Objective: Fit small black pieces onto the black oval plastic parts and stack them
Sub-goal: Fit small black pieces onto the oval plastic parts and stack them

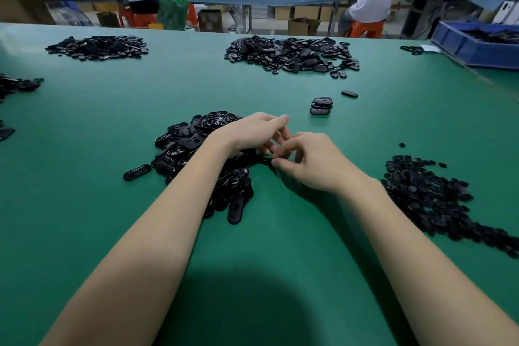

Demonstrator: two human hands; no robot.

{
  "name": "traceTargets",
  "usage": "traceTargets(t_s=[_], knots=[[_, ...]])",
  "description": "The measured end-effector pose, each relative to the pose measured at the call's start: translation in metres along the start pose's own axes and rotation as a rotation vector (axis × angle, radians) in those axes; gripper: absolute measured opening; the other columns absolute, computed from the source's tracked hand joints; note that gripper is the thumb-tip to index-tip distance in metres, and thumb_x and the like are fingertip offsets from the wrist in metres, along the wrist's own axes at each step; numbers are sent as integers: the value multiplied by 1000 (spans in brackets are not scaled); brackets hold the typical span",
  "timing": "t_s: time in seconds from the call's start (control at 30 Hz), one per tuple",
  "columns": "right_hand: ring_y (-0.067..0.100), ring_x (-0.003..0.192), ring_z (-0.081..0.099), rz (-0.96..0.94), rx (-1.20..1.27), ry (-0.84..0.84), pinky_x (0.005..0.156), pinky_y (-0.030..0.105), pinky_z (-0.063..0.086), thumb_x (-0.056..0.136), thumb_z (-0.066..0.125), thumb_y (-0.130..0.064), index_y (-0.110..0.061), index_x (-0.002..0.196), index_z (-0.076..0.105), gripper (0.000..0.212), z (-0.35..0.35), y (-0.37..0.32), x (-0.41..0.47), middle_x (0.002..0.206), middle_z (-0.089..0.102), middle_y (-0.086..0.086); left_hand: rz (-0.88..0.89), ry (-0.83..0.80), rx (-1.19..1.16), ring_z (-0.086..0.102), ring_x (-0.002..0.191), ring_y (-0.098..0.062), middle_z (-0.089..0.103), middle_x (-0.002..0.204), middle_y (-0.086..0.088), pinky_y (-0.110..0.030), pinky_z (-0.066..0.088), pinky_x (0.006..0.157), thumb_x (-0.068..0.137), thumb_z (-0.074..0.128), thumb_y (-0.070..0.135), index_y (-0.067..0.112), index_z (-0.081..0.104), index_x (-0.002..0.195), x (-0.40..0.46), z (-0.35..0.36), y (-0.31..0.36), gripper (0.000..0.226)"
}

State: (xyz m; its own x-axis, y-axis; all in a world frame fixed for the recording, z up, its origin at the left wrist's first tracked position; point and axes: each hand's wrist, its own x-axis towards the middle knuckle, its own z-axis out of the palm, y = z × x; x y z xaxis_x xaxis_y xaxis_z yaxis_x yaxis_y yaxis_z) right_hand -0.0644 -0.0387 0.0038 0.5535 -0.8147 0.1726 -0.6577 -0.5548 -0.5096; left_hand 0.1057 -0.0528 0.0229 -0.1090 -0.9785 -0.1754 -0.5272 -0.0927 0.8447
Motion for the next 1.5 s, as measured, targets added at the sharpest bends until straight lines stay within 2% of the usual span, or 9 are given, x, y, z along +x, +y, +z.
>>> traceTargets(t_s=[0.17,0.27,0.4,0.57,0.67,0.83,1.03,1.33,1.5], knots=[[-10,71,59,129,90,14,59,1,37,96,67,-31,-35,88,74,11,-29,23,-3,83,71,-19,-17,-18,41,62,71,-10,73,88,4,-23,45,67,105,40,27,15,69,96,0,1,0,33],[-6,61,57,214,139,29,58,12,41,97,65,-33,-34,84,74,17,-45,36,-8,77,75,-17,-21,-30,43,63,77,-14,76,94,2,-22,45,64,104,41,23,16,68,96,-2,3,2,29],[10,71,62,288,184,20,70,31,52,98,63,-34,-32,84,76,20,-61,48,-16,78,75,-17,30,-5,-11,65,77,-15,76,100,1,-25,48,68,102,53,31,20,65,105,-2,17,9,16],[-5,51,54,343,160,24,55,19,38,97,63,-37,-28,80,77,25,-79,56,-25,60,67,-20,33,-129,-509,71,86,-19,67,110,-10,-25,60,80,104,54,17,17,68,109,-2,53,20,15],[7,67,61,385,61,-30,59,23,45,95,64,-34,-29,83,78,19,-85,54,-27,73,74,-13,15,-99,-670,73,85,-18,74,101,-12,-21,59,80,101,52,1,9,70,102,-1,70,20,20],[15,82,67,496,-139,-83,83,33,58,88,68,-30,-32,84,77,10,-98,51,-26,87,76,-8,-32,-56,-732,74,86,-19,76,94,-13,-21,59,84,95,55,-9,3,69,104,0,78,16,20],[16,90,67,609,-275,-229,91,37,58,78,79,-32,-39,76,78,7,-107,56,-37,91,72,-9,-24,-59,-722,75,80,-16,74,96,-12,-21,60,80,100,48,-5,2,67,106,-1,76,17,21],[8,87,65,625,-305,-292,88,31,56,74,85,-31,-42,79,78,14,-113,53,-40,89,70,-16,-21,-71,-710,75,88,-22,73,101,-15,-24,60,83,97,56,-4,5,67,102,-2,76,18,15],[21,96,65,711,-262,-177,87,36,58,69,84,-27,-44,70,77,18,-104,57,-39,96,69,-10,-17,-66,-708,75,92,-25,73,103,-16,-23,60,81,96,57,-6,5,67,102,-4,77,18,16]])
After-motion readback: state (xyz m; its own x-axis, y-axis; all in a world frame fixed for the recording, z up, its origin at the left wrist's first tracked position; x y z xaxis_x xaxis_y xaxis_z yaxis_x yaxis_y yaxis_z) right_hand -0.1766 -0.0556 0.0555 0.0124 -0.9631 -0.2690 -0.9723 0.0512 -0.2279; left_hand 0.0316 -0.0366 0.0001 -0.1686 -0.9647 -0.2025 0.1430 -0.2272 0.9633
